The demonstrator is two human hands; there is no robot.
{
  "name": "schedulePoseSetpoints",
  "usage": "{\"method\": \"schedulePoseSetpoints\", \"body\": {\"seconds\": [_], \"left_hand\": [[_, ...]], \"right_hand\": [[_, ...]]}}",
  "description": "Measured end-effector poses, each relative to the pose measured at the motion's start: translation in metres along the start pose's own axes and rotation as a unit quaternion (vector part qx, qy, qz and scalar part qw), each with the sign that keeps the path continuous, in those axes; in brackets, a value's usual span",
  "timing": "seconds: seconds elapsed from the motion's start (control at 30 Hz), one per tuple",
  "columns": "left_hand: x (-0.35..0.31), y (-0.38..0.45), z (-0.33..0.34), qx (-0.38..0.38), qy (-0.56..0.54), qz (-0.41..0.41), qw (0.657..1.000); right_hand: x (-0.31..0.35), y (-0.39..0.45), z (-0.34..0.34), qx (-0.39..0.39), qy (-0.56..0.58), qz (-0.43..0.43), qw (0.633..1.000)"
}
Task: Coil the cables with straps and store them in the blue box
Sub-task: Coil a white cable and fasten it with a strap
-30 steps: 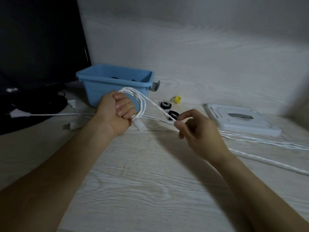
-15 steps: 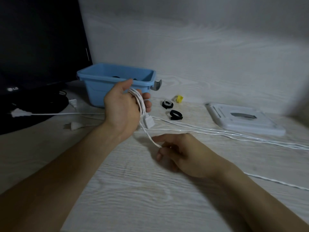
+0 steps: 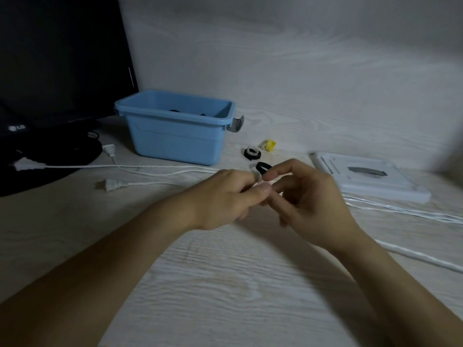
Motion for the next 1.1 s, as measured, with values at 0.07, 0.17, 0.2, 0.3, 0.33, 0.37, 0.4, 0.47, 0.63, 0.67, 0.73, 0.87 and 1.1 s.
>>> {"method": "schedulePoseSetpoints", "body": {"seconds": [0.07, 0.17, 0.2, 0.3, 0.33, 0.37, 0.4, 0.47, 0.63, 0.67, 0.73, 0.87, 1.1], "left_hand": [[0.000, 0.000, 0.001, 0.016, 0.019, 0.002, 1.000], [0.004, 0.003, -0.003, 0.032, -0.037, -0.023, 0.999], [0.006, 0.004, -0.004, 0.053, -0.084, -0.036, 0.994], [0.013, 0.004, -0.011, 0.073, -0.249, -0.079, 0.962], [0.016, 0.004, -0.018, 0.051, -0.311, -0.096, 0.944], [0.018, 0.005, -0.025, 0.021, -0.382, -0.112, 0.917], [0.021, 0.006, -0.034, -0.013, -0.453, -0.123, 0.883], [0.027, 0.008, -0.051, -0.085, -0.571, -0.124, 0.807], [0.039, 0.009, -0.065, -0.214, -0.730, -0.080, 0.644], [0.039, 0.008, -0.065, -0.226, -0.745, -0.073, 0.623], [0.035, 0.009, -0.061, -0.242, -0.767, -0.062, 0.591], [0.020, 0.009, -0.048, -0.241, -0.755, -0.061, 0.606], [0.006, 0.011, -0.027, -0.186, -0.549, -0.054, 0.813]], "right_hand": [[-0.002, 0.001, -0.005, -0.035, -0.037, 0.002, 0.999], [-0.003, 0.004, -0.005, -0.046, -0.036, -0.001, 0.998], [-0.003, 0.004, -0.003, -0.040, -0.028, -0.005, 0.999], [-0.002, 0.005, 0.001, -0.024, -0.031, -0.012, 0.999], [-0.003, 0.005, 0.000, -0.021, -0.039, -0.009, 0.999], [-0.005, 0.005, -0.002, -0.024, -0.044, -0.002, 0.999], [-0.007, 0.005, -0.006, -0.030, -0.046, 0.009, 0.998], [-0.015, 0.005, -0.012, -0.036, -0.056, 0.032, 0.997], [-0.023, 0.004, -0.006, 0.006, -0.091, 0.036, 0.995], [-0.023, 0.003, -0.001, 0.020, -0.088, 0.042, 0.995], [-0.023, 0.001, 0.008, 0.054, -0.078, 0.055, 0.994], [-0.018, -0.007, 0.026, 0.166, -0.090, 0.026, 0.982], [-0.011, -0.008, 0.034, 0.176, -0.080, -0.031, 0.981]]}}
Point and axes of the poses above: each hand's wrist, its own y-axis towards the middle knuckle, its own z-axis out of the palm, x = y × z, the point moved 3 cm from there along y, towards the middle knuckle, and after that the axes turned 3 degrees about -x, right-handed, at the moved point
